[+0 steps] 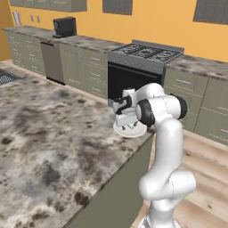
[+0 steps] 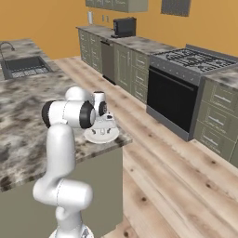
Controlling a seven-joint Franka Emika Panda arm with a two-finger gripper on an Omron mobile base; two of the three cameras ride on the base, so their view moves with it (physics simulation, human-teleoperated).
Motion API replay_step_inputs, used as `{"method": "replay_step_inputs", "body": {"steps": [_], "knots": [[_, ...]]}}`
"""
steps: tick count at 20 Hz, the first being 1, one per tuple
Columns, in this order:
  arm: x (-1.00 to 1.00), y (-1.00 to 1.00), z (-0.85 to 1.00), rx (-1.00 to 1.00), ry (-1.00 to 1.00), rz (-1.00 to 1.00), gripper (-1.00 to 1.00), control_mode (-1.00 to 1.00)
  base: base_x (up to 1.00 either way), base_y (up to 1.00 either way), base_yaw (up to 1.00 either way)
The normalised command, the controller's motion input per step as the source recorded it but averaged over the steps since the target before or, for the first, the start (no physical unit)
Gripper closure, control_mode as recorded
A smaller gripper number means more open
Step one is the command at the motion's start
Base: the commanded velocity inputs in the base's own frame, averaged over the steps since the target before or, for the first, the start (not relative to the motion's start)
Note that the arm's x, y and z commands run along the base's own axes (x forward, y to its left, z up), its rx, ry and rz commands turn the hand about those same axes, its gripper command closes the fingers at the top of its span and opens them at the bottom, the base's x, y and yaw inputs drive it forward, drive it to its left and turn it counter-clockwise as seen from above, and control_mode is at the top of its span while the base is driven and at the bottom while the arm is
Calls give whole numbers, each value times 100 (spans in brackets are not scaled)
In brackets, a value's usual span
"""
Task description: Pick the marshmallow from the counter and place it in the microwave.
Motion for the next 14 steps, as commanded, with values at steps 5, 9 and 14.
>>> {"method": "replay_step_inputs", "body": {"steps": [5, 9, 14], "knots": [[-26, 0, -9, 0, -7, 0, 100, -100, 0, 0, 0], [-8, 0, 0, 0, -3, 2, 100, -100, 0, 0, 0], [0, 0, 33, 3, 0, 5, 100, -100, 0, 0, 0]]}}
